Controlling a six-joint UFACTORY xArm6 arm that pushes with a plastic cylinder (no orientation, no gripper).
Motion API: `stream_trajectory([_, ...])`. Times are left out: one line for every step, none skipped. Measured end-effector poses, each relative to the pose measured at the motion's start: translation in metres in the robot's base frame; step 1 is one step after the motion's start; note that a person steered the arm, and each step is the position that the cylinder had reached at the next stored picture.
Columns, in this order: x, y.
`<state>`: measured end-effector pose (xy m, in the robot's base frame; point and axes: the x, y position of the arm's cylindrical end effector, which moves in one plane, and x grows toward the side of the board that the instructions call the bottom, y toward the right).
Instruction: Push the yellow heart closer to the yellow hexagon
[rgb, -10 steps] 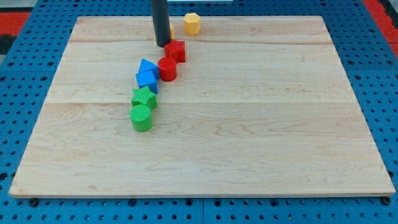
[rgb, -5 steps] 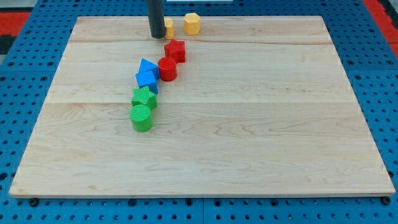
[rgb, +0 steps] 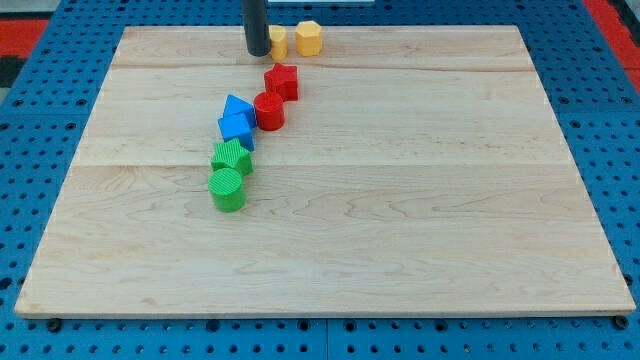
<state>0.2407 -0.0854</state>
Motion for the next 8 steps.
stream_trajectory([-0.012, -0.006])
stream_trajectory([-0.026, -0.006])
stream_trajectory([-0.026, -0.009])
stream_trajectory([-0.037, -0.015])
stream_trajectory([-0.048, -0.015])
stream_trajectory([-0.047, 0.005])
stream_trajectory([-0.047, 0.021])
stream_trajectory([-0.048, 0.019])
